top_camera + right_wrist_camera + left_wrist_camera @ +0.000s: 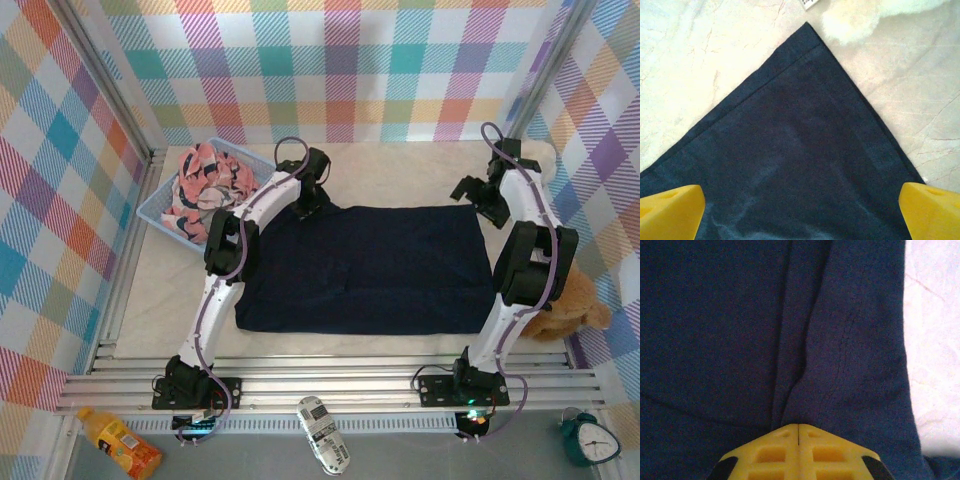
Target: Fold and stack the mixed laundry pile
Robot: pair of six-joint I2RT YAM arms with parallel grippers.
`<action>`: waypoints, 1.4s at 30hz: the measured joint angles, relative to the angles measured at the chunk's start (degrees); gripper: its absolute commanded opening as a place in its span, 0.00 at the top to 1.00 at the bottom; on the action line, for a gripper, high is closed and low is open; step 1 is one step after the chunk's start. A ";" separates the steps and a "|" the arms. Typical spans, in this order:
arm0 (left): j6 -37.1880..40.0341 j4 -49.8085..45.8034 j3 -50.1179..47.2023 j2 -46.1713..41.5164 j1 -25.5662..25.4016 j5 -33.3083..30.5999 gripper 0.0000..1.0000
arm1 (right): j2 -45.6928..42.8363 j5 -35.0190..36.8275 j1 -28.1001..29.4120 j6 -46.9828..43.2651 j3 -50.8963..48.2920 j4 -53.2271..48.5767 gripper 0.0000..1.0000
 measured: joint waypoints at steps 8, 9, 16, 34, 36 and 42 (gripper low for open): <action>-1.14 0.15 1.05 -0.26 -0.20 2.34 1.00 | 0.00 -0.20 -0.17 -0.17 0.66 0.02 0.00; -1.51 0.15 1.05 -0.44 -0.28 2.64 1.00 | 0.00 -0.22 -0.17 -0.17 0.66 0.02 0.01; -5.20 1.05 1.05 -2.60 -2.34 5.14 0.99 | 0.00 -1.29 -0.17 -0.17 0.66 0.04 0.01; -5.49 4.72 1.14 -2.82 4.87 4.90 0.35 | 0.00 -2.14 -0.17 -0.37 0.66 0.07 0.00; -5.22 4.81 1.18 -2.82 7.54 2.56 0.38 | 0.00 -2.14 -0.17 -0.44 0.66 0.04 0.01; -5.46 6.38 4.55 -1.18 9.42 -2.34 0.39 | 0.00 -2.12 -0.17 -1.11 0.66 0.02 0.01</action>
